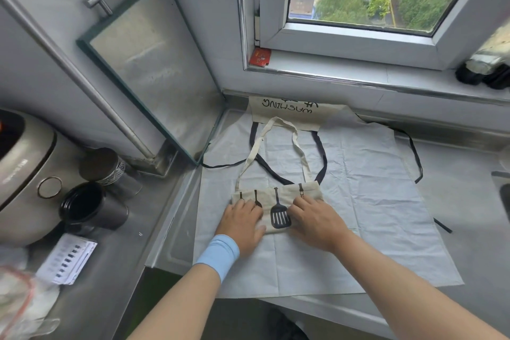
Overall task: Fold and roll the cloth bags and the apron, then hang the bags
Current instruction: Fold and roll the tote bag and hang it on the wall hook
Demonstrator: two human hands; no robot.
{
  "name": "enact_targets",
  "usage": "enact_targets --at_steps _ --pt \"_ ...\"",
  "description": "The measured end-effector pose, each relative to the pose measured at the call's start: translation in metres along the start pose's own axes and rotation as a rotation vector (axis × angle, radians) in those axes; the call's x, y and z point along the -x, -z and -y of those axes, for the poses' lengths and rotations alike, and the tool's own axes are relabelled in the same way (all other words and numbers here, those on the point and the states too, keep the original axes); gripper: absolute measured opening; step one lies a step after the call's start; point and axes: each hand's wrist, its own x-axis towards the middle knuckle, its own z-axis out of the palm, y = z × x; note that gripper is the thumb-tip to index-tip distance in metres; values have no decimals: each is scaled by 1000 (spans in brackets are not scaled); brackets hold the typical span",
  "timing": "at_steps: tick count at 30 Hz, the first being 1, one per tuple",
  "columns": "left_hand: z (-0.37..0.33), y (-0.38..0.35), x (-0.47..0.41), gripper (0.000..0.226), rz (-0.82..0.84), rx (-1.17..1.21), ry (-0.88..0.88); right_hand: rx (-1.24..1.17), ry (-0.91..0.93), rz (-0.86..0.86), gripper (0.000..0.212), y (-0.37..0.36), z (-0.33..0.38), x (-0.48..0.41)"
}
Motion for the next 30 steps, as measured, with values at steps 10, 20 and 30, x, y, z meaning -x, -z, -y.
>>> enact_targets --at_steps 10,20,30 --pt "29 10 -6 29 -42 209 69 25 -177 51 31 11 -1 -28" --pt "-23 29 -29 22 -133 -95 -58 166 3 -161 17 13 15 -38" --pt "10 6 -16 33 -51 27 6 -162 -41 -108 22 -1 -22 -21"
